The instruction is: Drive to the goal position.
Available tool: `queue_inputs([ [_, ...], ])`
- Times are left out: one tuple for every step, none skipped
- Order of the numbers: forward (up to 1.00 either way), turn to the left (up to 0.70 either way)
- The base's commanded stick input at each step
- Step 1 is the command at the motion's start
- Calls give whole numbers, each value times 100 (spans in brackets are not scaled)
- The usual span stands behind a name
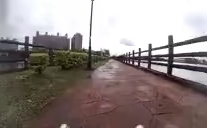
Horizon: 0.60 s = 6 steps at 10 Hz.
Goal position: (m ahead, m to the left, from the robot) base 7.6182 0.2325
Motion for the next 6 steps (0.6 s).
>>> queue_inputs([
  [85,-13],
  [85,-33],
  [85,-33],
  [85,-33],
  [85,-33],
  [85,-33],
])
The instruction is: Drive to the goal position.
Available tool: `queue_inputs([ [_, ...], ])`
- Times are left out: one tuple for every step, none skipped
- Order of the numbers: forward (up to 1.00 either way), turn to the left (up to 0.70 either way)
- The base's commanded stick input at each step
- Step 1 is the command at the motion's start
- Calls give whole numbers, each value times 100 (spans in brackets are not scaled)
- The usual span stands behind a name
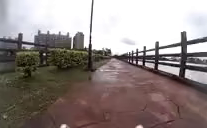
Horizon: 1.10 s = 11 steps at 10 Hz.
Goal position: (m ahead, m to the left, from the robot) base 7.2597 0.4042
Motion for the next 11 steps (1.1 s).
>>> queue_inputs([
  [85,-33],
  [85,-33],
  [85,-33],
  [85,-33],
  [85,-33],
  [85,-28],
  [85,-12],
  [85,-1],
  [85,1],
  [85,1],
  [85,1],
])
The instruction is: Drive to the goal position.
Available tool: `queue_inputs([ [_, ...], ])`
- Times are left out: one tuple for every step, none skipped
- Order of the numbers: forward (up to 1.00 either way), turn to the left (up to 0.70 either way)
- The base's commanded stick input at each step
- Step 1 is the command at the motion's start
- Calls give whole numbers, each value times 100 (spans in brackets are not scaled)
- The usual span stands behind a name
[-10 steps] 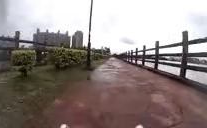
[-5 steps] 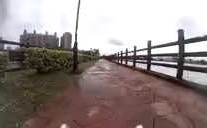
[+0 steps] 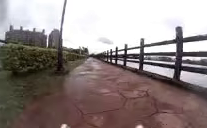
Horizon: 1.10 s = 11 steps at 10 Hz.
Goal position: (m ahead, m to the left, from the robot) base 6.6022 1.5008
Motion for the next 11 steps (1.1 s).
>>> queue_inputs([
  [85,1],
  [85,1],
  [85,1],
  [85,1],
  [85,1],
  [85,1],
  [85,1],
  [85,1],
  [85,1],
  [85,1],
  [85,1],
])
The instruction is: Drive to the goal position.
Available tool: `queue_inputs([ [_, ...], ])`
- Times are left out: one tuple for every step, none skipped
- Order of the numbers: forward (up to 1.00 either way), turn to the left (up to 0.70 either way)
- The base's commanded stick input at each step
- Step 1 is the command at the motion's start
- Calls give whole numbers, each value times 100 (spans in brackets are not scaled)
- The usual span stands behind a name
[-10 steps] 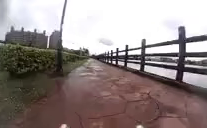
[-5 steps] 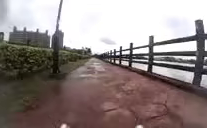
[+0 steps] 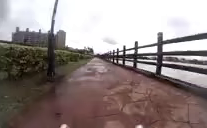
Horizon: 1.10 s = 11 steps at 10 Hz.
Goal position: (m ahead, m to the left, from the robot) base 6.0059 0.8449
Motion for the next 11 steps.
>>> queue_inputs([
  [85,1],
  [85,1],
  [85,1],
  [85,1],
  [85,1],
  [85,1],
  [85,1],
  [85,1],
  [85,1],
  [85,1],
  [85,1],
])
